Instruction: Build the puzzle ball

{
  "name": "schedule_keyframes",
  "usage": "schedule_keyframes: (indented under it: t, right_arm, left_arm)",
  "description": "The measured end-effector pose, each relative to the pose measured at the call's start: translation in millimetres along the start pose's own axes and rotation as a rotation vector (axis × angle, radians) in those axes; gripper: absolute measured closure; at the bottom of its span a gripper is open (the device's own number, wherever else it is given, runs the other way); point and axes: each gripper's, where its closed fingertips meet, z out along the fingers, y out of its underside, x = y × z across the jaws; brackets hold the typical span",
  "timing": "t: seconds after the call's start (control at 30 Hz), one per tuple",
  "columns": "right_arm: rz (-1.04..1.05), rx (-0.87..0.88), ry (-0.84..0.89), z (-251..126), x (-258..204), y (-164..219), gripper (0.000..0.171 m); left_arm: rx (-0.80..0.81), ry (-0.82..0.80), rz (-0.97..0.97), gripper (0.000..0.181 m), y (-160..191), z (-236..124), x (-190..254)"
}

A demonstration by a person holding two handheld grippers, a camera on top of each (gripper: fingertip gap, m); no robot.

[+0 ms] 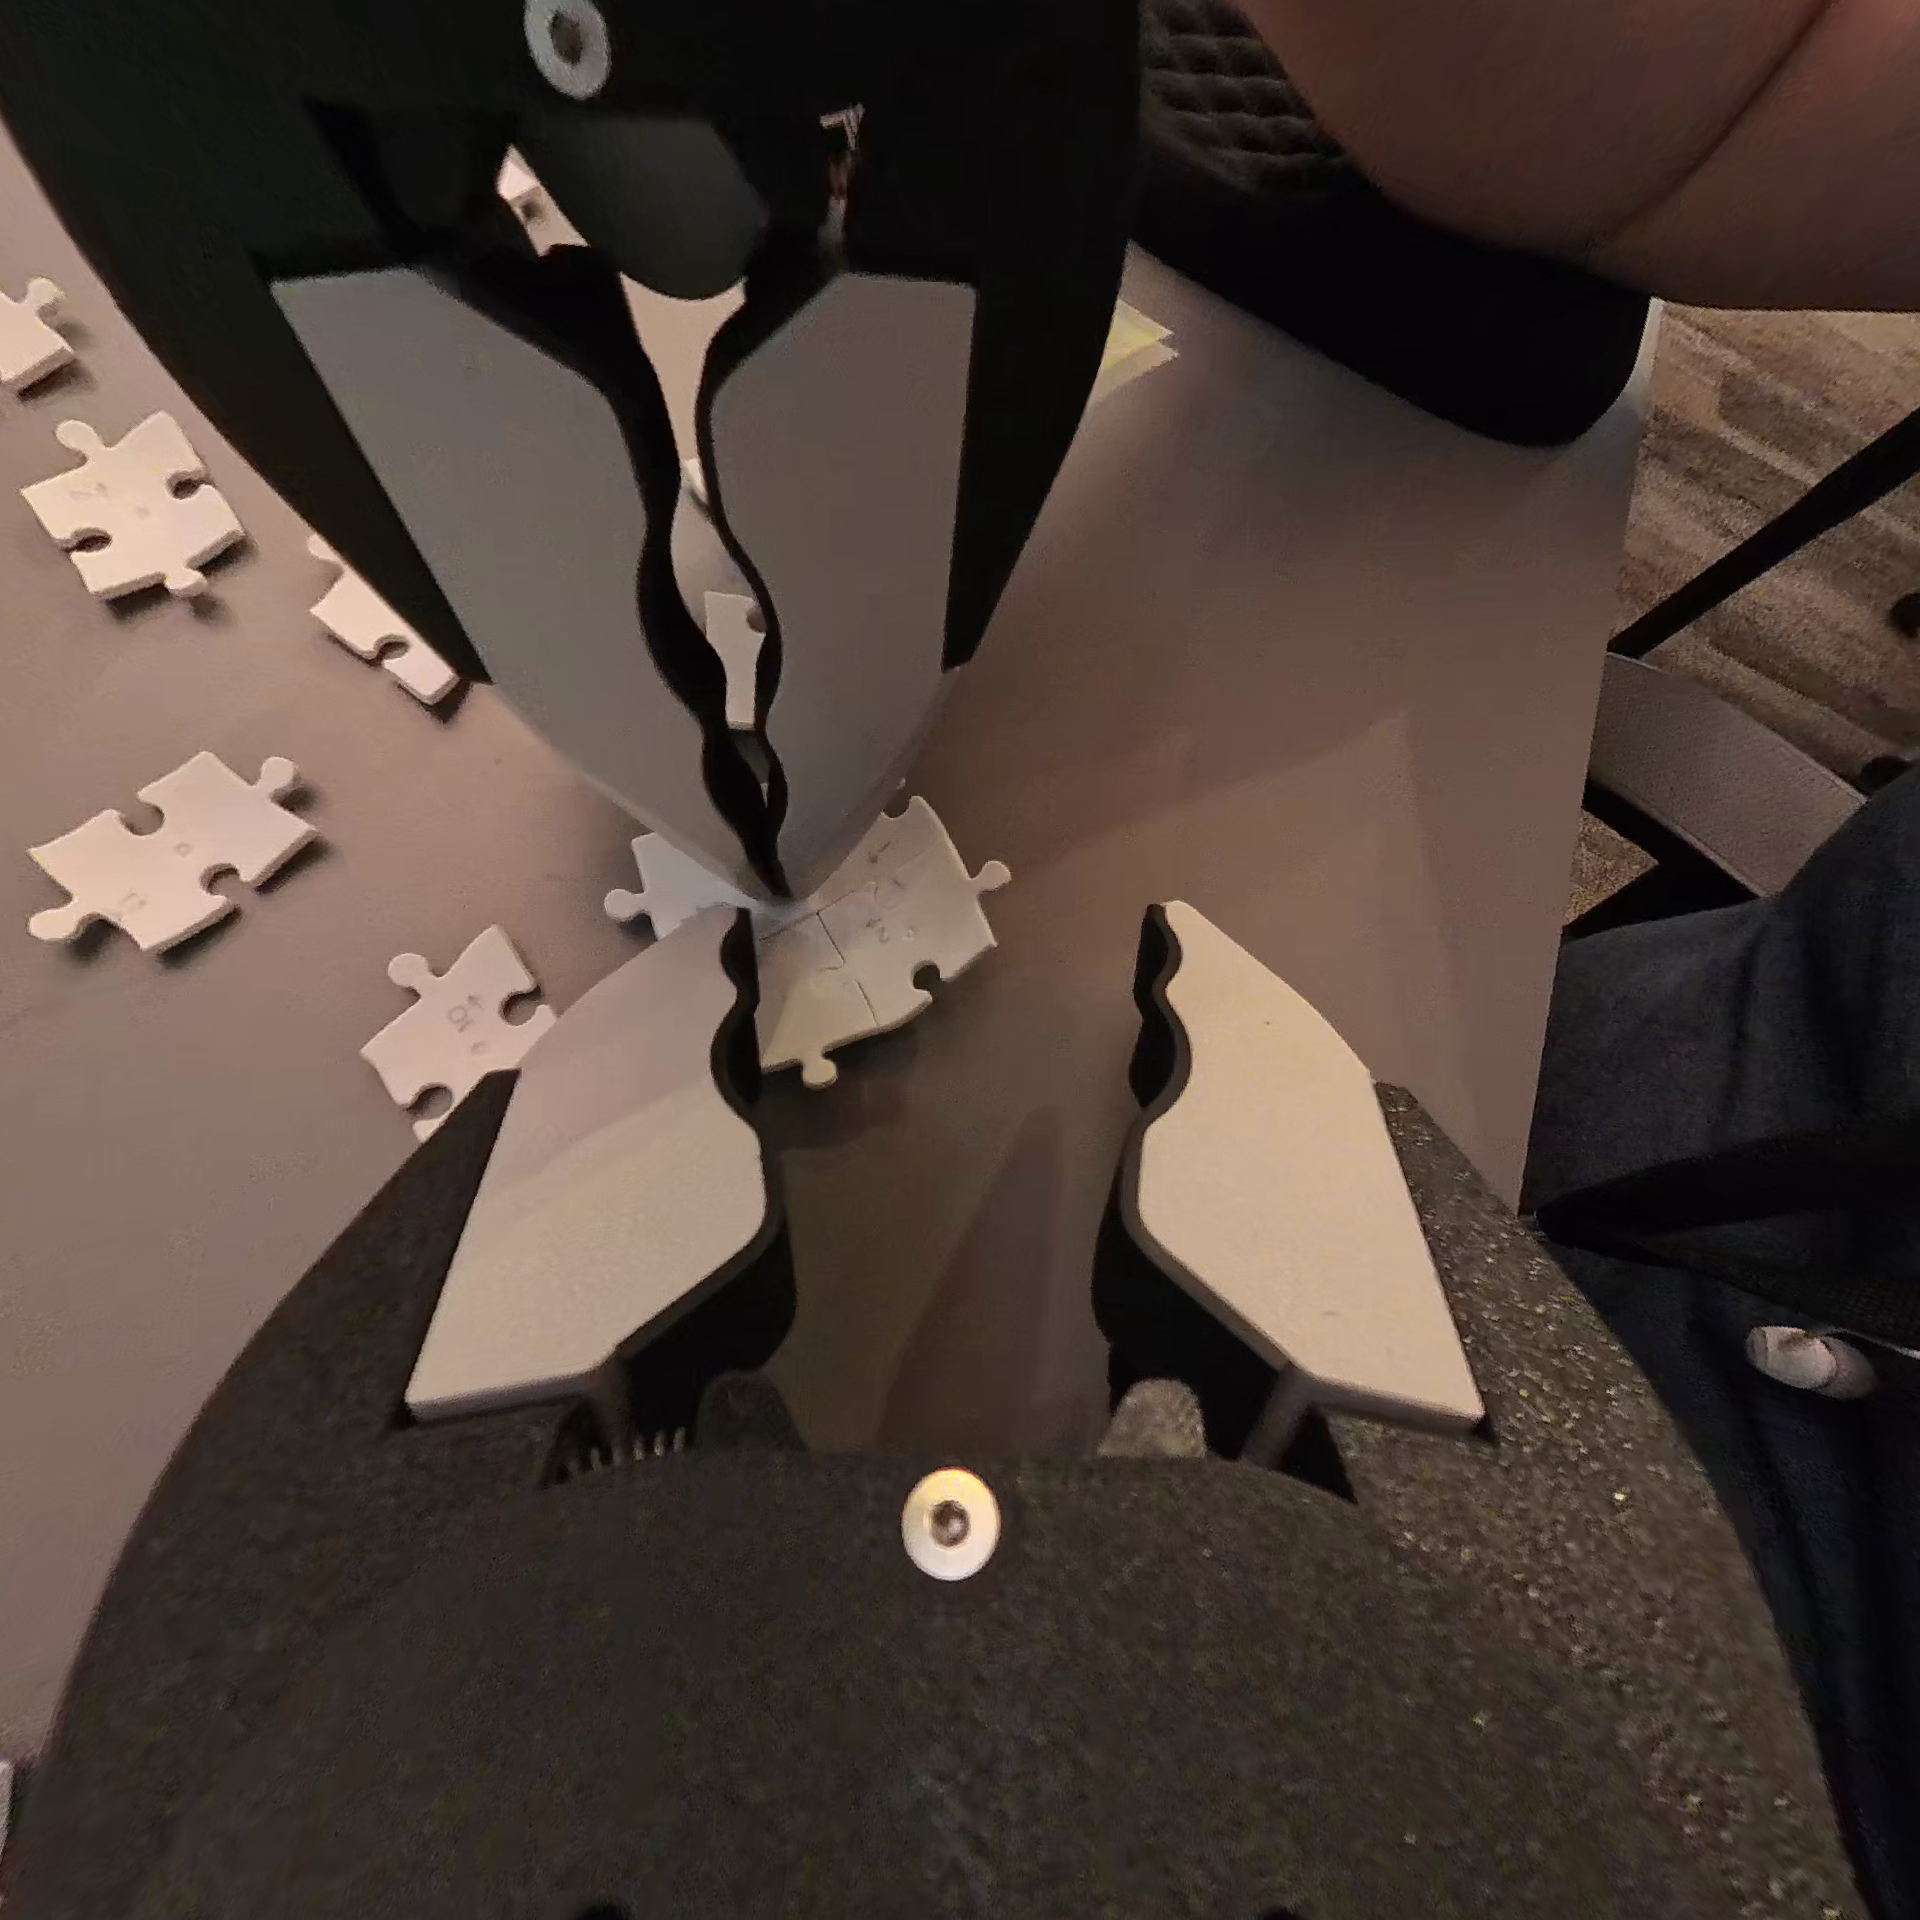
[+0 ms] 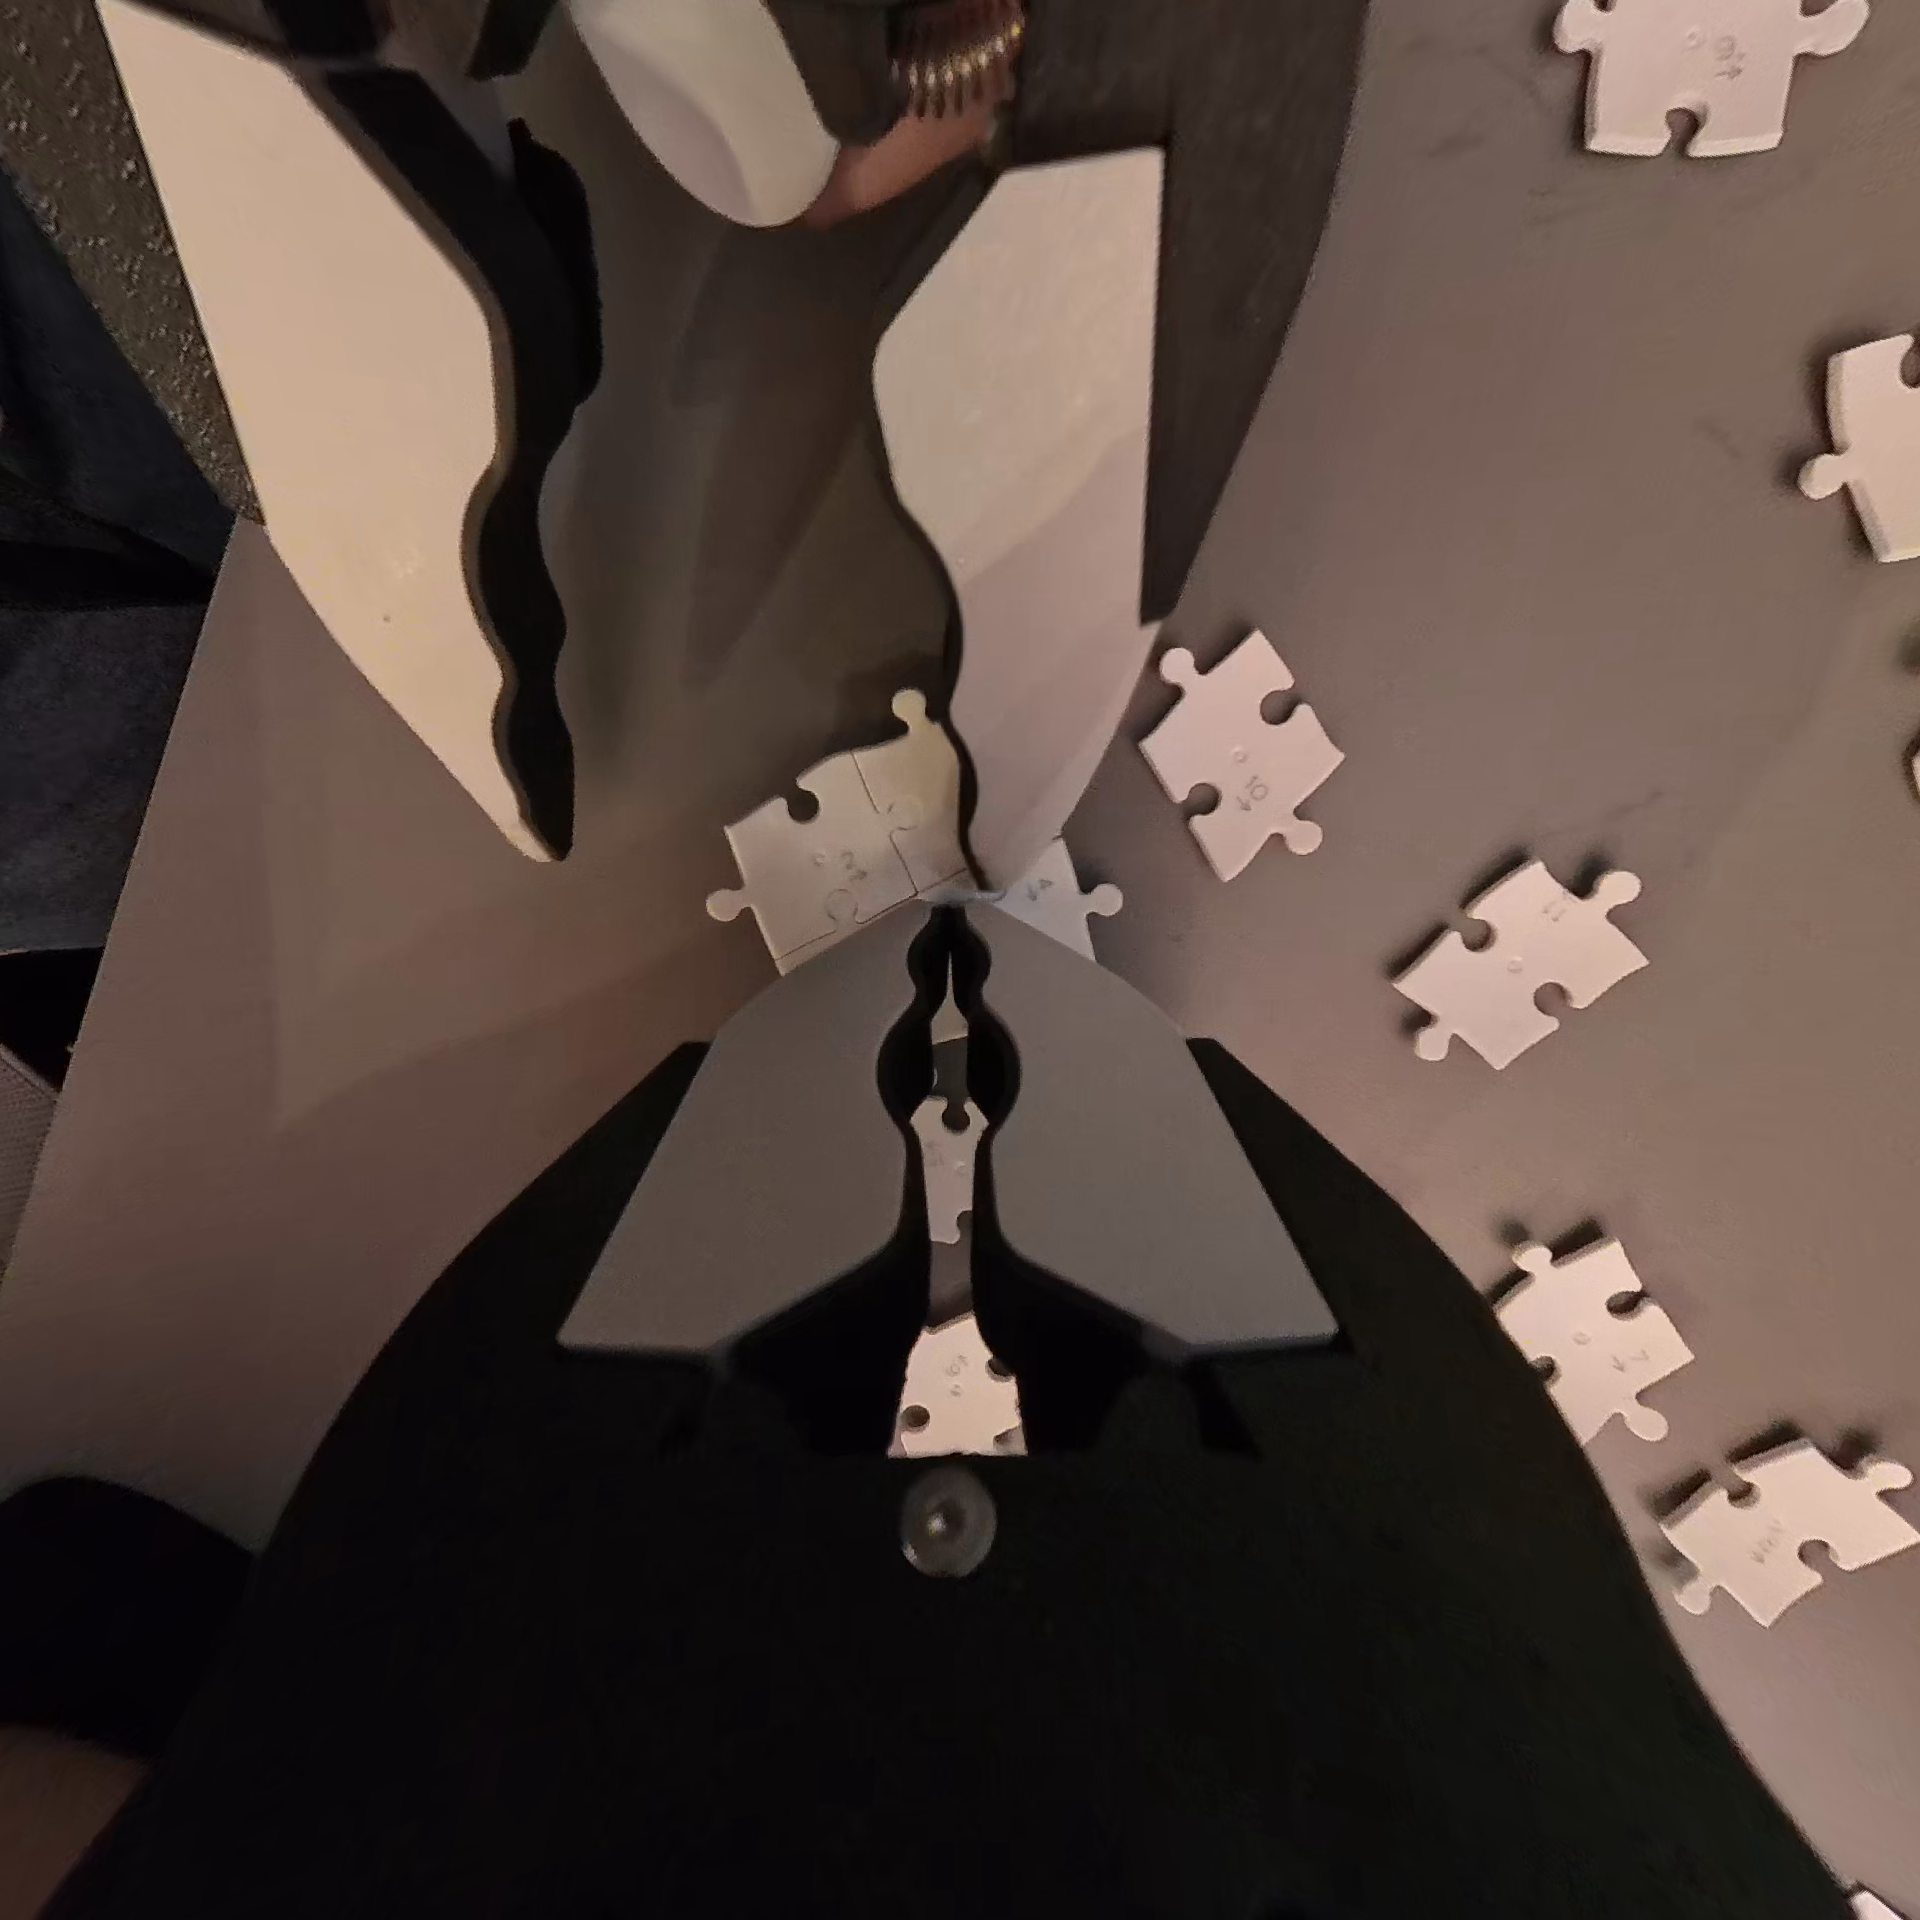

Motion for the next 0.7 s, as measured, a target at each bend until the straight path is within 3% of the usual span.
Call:
schedule_keyframes:
  t: [0.5, 0.7]
  right_arm:
    - [-0.012, 0.073, 0.027, -19.7, 7.0, -1.9, 0.17]
    - [-0.036, -0.005, 0.02, -6.3, 5.2, 6.3, 0.17]
  left_arm:
    - [-0.029, 0.0, 0.004, 0.115, 0.4, 2.3, -1.0]
    - [-0.032, 0.004, 0.002, 0.116, 0.1, 2.3, -1.3]
